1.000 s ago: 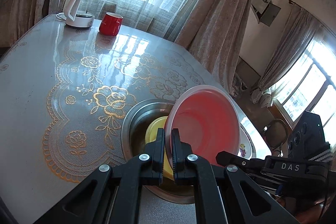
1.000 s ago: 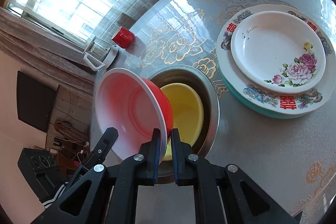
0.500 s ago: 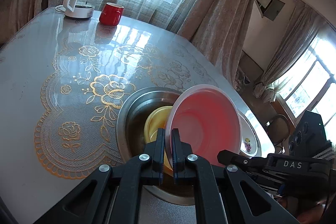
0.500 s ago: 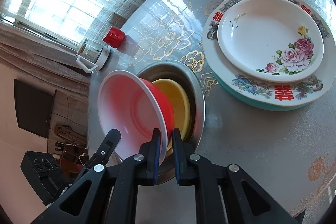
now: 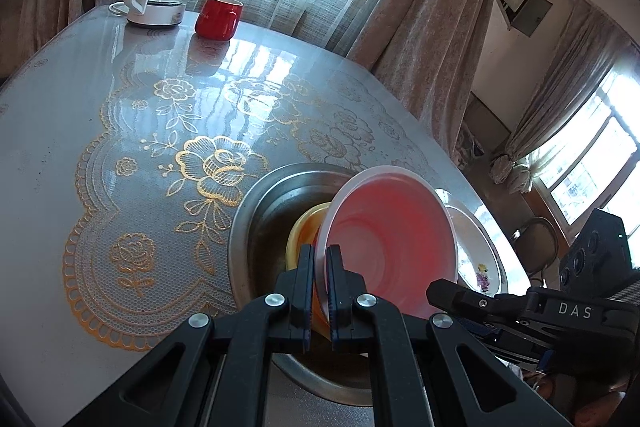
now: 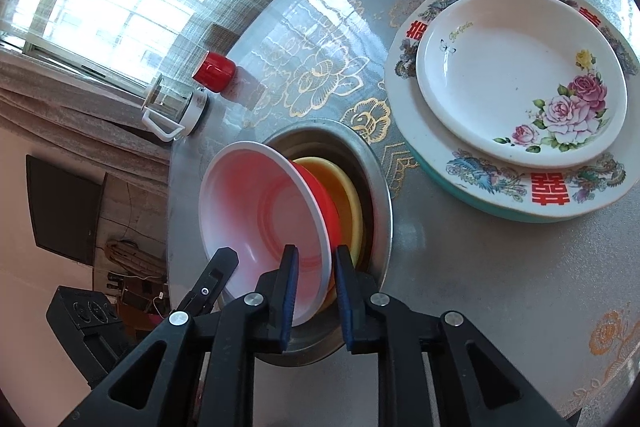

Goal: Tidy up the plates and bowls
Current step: 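Lower the red bowl into the yellow bowl and open both grippers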

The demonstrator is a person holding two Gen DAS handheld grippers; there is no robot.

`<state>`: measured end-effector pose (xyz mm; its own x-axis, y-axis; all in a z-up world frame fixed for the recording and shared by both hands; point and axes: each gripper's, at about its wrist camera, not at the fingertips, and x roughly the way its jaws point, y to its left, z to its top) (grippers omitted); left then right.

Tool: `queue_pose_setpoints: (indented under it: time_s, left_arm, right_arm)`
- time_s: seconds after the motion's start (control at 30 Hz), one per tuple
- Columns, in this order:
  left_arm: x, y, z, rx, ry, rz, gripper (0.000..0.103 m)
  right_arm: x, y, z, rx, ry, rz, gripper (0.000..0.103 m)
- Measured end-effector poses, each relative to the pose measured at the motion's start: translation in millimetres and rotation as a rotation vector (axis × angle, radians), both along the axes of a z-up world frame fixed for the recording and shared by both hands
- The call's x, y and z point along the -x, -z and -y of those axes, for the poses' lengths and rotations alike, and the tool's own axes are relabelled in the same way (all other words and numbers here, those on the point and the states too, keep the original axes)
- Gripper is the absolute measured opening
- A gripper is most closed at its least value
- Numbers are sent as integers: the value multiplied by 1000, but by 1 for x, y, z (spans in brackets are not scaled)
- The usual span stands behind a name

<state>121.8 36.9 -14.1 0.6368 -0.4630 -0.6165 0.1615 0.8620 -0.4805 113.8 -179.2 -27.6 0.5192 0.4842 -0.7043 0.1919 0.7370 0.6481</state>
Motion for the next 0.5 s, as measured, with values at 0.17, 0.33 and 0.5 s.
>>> queue_pose_setpoints:
  time_s: [0.17,0.33,0.5]
  left_arm:
    - [-2,1,1,-2,-7,-16,8]
    - [-7,-3,5,-30,1,-7,14]
    - [-11,-1,13,-104,1,7,21]
  right_arm:
    - [-2,0,2,-5,4,2,19]
    - [2,1,4,-11,13,6,19]
    - [-1,1,1,-2,9,20,20]
